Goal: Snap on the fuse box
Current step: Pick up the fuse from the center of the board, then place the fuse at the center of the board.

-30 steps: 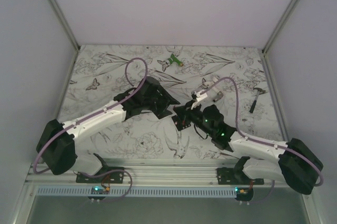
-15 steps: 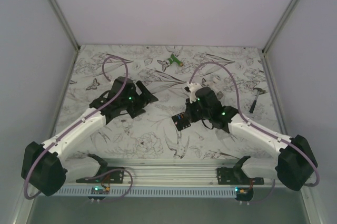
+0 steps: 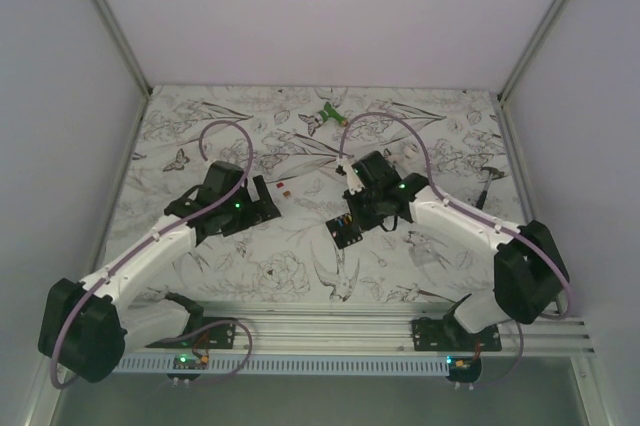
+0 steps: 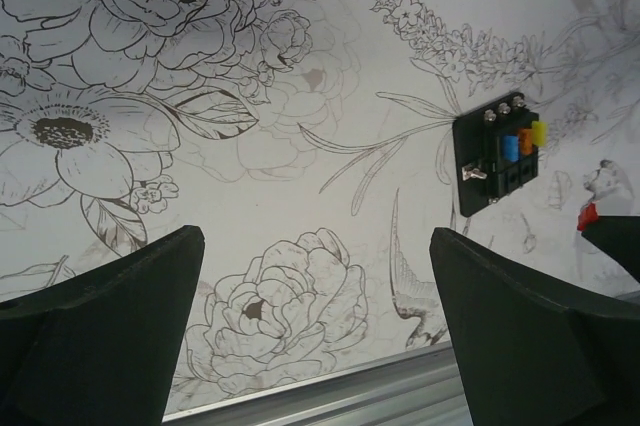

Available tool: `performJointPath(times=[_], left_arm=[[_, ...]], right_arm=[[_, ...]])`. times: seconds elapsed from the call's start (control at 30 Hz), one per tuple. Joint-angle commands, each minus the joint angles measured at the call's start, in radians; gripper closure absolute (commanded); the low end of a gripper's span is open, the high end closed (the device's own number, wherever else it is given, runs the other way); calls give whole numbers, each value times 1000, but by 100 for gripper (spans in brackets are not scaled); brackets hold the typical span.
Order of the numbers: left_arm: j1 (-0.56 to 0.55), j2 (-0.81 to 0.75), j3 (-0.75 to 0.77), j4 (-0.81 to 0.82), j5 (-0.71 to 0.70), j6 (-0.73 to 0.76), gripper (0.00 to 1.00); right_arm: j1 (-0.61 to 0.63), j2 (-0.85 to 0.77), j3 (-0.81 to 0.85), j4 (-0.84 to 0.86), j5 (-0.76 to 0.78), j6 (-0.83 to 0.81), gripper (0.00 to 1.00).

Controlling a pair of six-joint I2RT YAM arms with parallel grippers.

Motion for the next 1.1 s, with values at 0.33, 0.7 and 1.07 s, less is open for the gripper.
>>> performJointPath(times=[0.33, 0.7, 1.07], left_arm=[[6, 70, 0, -21, 18, 105, 0], [5, 75, 1, -23, 24, 108, 0], [5, 67, -6, -23, 36, 108, 0]], right_arm=[[-2, 80, -48, -82, 9, 22, 100], [88, 200, -45, -114, 152, 60, 94], [149, 192, 11, -162, 231, 79, 66]])
